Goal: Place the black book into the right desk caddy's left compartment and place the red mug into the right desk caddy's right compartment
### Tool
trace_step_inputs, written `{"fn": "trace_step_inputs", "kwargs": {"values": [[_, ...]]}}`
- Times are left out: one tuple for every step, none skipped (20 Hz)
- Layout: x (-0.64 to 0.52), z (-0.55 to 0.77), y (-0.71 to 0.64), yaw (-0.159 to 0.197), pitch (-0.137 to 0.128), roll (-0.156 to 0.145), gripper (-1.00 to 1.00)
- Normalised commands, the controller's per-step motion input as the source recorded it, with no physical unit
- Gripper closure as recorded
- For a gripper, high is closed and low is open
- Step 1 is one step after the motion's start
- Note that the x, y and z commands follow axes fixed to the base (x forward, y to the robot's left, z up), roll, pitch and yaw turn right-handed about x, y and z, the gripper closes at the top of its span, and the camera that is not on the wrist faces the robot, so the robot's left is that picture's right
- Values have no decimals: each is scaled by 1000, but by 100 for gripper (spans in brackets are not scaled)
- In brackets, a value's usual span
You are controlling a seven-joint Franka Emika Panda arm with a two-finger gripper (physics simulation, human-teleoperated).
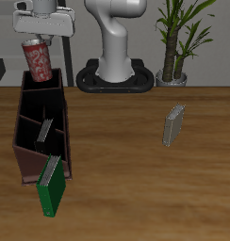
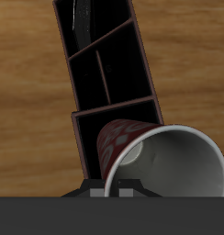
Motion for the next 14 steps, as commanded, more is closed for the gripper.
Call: {"fn": "trace_step_inputs", "kwargs": {"values": [[49,-78,-40,-27,14,14,100],[26,-58,-31,-10,-6,-33,100],[-20,-46,8,-5,-3,9,100],[172,-198,31,-12,34,16,100],[46,-111,19,6,14,-33,100],[134,-186,106,-35,27,40,100],[92,-169,117,25,14,15,100],[56,-113,43,-25,11,-18,100],[-88,-10,-42,0,0,0,100],[181,-204,188,39,32,54,100],[40,-93,-17,6,12,-15,100],[125,-149,23,-38,19,-8,100],[118,-197,66,4,32,29,100],[137,-189,70,-12,26,-3,100]]}}
